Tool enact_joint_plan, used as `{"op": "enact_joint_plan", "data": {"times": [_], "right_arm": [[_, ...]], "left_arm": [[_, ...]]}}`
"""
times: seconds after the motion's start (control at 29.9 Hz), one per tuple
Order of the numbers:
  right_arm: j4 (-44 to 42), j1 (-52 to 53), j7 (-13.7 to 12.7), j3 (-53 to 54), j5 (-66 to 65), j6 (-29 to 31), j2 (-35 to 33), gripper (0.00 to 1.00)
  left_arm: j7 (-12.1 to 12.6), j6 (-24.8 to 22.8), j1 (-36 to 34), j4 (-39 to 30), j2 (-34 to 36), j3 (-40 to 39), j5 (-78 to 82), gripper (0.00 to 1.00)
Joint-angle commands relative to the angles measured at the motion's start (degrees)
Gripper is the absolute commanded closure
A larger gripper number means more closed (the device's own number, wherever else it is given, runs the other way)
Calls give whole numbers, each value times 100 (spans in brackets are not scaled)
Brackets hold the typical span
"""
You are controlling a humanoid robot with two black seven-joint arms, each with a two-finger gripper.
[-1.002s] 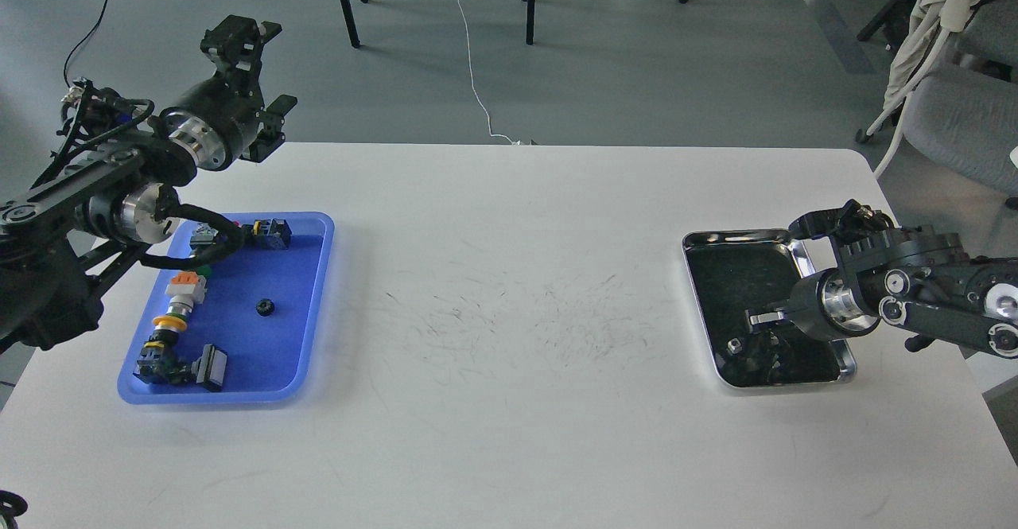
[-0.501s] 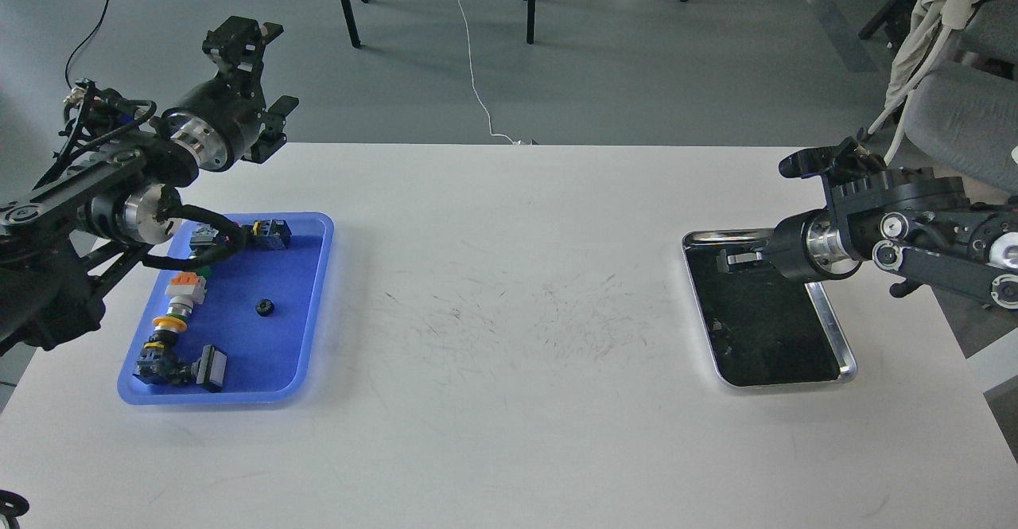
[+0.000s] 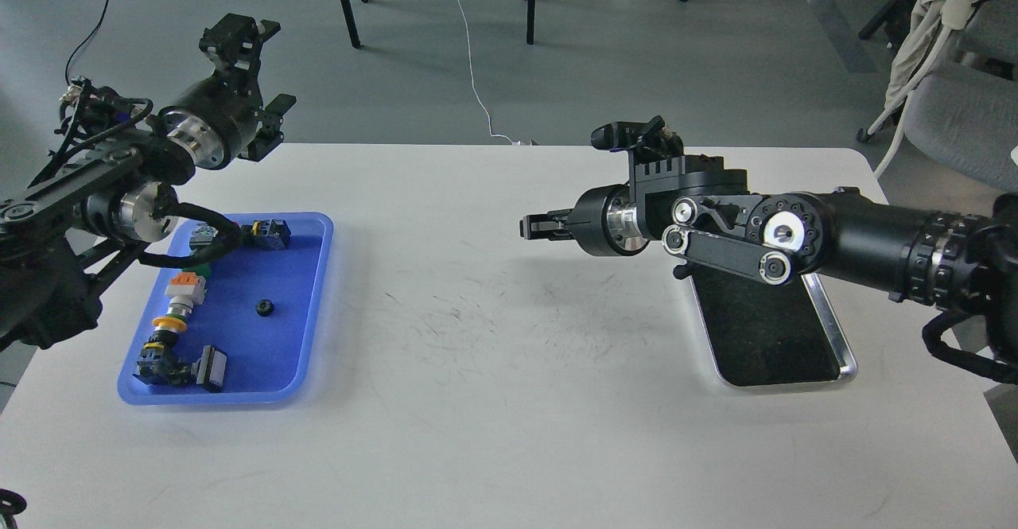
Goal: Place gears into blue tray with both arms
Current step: 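Carry the second black ring to the table centre and release it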
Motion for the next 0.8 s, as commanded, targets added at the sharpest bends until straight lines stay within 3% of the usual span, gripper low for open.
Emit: {"op": "enact_joint_plan", "data": {"times": [0.0,0.2,0.53,0.67,0.77], "right_arm": [[-242,-196,217,16,174,-443,579,98],[-471,-460,288,51,859,-620,579,98],[381,-486,279,87,1369,-576,579,98],[470,-504,183,52,1361,-576,579,98],[435,-627,-45,-124,1361,-593,579,98]], "left_arm": [[0,7,-2,0,6,-9,0,2],[0,7,-2,0,41,-44,0,2],[-9,16,-2,0,50,-53,0,2],[-17,16,-2,0,50,-70,0,2],[-17,16,7,0,32,-79,0,2]]}}
